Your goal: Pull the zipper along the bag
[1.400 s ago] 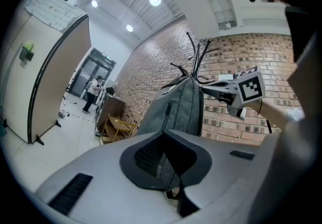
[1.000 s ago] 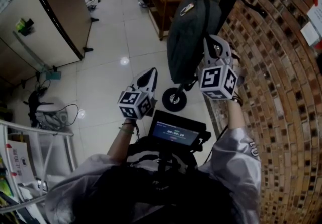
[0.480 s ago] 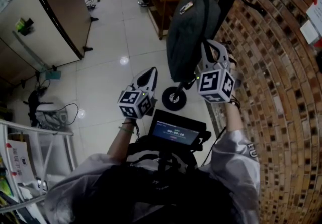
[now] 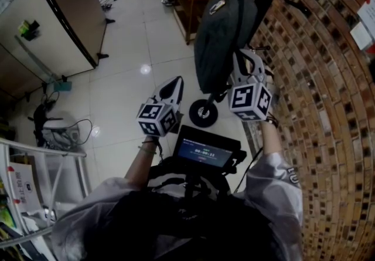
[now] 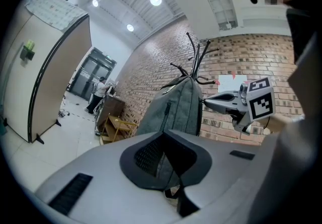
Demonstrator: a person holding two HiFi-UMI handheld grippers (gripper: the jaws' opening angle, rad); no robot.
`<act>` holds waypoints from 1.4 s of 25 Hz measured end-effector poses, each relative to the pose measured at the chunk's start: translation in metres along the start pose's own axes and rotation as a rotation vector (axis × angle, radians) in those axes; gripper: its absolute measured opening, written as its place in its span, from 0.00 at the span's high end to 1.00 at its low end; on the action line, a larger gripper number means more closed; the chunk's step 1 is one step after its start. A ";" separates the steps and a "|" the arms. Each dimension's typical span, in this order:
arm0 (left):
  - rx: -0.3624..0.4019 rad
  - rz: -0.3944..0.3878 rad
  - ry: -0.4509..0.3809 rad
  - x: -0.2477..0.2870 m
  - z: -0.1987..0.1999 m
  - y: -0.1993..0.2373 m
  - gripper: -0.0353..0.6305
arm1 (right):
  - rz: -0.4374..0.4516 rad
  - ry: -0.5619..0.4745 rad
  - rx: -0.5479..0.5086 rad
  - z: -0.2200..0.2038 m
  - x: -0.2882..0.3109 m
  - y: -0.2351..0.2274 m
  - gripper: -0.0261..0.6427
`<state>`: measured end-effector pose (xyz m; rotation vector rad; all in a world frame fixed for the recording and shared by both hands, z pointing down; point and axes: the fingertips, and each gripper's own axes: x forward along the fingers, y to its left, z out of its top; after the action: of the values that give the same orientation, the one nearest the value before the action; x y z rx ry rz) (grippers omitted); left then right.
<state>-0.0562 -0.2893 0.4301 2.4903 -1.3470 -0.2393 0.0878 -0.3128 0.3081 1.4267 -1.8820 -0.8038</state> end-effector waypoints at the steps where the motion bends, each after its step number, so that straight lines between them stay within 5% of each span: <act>1: 0.001 -0.001 -0.001 0.000 0.000 0.000 0.94 | 0.002 0.001 0.003 -0.001 -0.001 0.001 0.94; 35: 0.003 -0.006 0.009 0.004 -0.002 0.001 0.94 | 0.098 0.027 -0.034 -0.042 -0.012 0.058 0.94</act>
<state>-0.0539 -0.2923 0.4326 2.4955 -1.3379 -0.2269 0.0893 -0.2923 0.3779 1.3080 -1.8934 -0.7615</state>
